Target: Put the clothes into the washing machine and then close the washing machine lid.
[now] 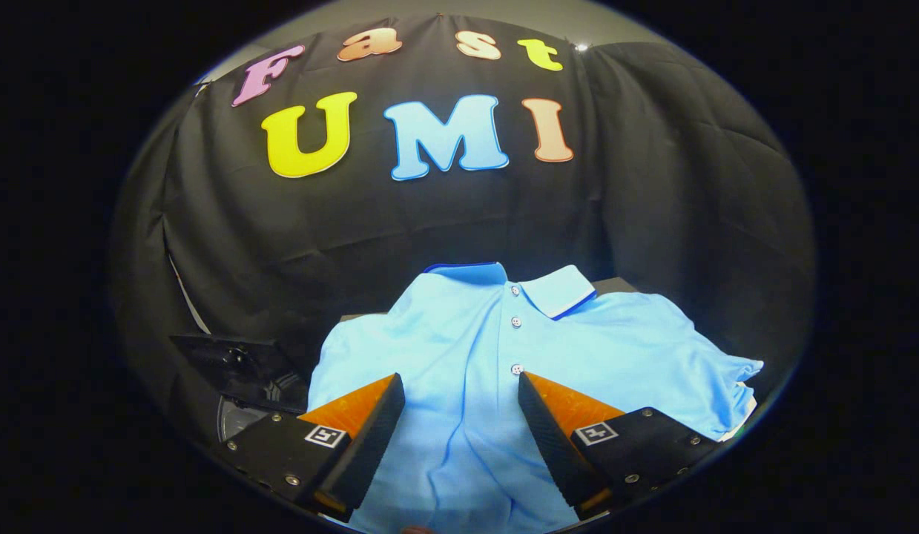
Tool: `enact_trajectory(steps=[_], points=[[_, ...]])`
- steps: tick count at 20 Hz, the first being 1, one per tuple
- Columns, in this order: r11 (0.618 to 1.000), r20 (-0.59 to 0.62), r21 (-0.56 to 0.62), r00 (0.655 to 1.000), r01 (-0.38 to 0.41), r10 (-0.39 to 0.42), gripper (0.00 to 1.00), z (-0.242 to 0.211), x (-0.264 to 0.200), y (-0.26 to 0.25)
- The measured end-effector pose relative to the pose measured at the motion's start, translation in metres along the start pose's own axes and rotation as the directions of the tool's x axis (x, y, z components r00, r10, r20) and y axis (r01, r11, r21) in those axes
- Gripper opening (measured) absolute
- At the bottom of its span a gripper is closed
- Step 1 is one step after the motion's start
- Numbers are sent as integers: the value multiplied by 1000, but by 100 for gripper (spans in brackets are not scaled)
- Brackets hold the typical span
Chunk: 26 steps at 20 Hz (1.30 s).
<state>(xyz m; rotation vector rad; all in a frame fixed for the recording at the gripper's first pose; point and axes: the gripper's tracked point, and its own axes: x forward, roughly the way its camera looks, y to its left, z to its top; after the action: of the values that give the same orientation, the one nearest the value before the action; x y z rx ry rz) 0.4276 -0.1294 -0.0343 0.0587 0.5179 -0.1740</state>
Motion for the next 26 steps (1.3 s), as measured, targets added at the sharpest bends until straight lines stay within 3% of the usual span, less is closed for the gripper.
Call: enact_trajectory(steps=[7,11,13,15,16,26], points=[[1000,-65,-31,998,5,-7,95,-9,7,-4],[998,-102,-42,993,54,-58,83,-12,10,-10],[992,-93,-61,989,111,-116,65,-9,7,-25],[993,-87,-83,992,83,-91,12,-9,8,-25],[994,-91,-76,993,73,-80,5,-9,8,-25],[987,-70,-94,988,130,-137,0,-1,-1,-26]])
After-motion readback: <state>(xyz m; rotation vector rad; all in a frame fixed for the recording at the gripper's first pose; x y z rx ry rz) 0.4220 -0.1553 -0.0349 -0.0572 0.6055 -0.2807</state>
